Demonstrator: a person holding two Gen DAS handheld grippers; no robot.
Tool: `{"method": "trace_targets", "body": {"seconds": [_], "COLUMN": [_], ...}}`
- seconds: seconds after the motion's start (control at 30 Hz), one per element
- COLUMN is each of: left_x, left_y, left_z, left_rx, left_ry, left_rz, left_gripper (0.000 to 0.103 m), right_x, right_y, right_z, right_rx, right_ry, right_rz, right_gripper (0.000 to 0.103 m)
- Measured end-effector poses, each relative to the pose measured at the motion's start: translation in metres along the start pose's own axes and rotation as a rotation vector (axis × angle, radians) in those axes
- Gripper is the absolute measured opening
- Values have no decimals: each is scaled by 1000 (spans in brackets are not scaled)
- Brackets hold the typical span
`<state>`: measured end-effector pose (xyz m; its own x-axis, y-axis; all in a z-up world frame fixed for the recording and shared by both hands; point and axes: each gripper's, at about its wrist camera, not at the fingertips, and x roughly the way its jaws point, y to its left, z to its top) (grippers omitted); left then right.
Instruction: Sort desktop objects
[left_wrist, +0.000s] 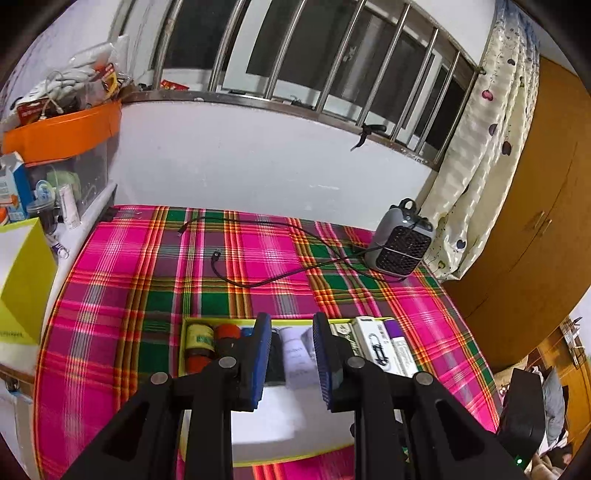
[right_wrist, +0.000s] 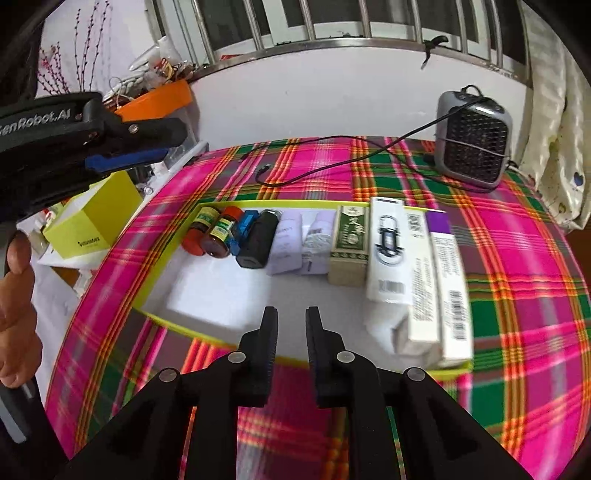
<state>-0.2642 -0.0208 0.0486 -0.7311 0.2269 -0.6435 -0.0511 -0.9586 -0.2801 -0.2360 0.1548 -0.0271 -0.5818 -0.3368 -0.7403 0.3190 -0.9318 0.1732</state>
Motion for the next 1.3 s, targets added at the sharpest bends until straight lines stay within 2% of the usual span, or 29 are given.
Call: {"method": "trace_targets", "body": {"seconds": [0.33,0.7,0.87,1.3], "left_x": [-21,-26,-27,-30], "left_y": [-29,-36,-31,-22], "left_z": [-54,-106,-118,-132], "left_rx": [111,142,144,118], "left_ry": [26,97,122,149], "left_rz": [73,114,163,188], "left_gripper": [23,23,24,24], "right_x": [-24,-44,-50,-64], "right_y": [-16,-20,-20,-19], "right_z": [-24,-41,-45,-49], "right_rx": [3,-24,-46,-96], "right_ry": [0,-3,-7,-3], "right_rz": [-20,-34,-39,-45], "right_gripper": [20,22,22,23]}}
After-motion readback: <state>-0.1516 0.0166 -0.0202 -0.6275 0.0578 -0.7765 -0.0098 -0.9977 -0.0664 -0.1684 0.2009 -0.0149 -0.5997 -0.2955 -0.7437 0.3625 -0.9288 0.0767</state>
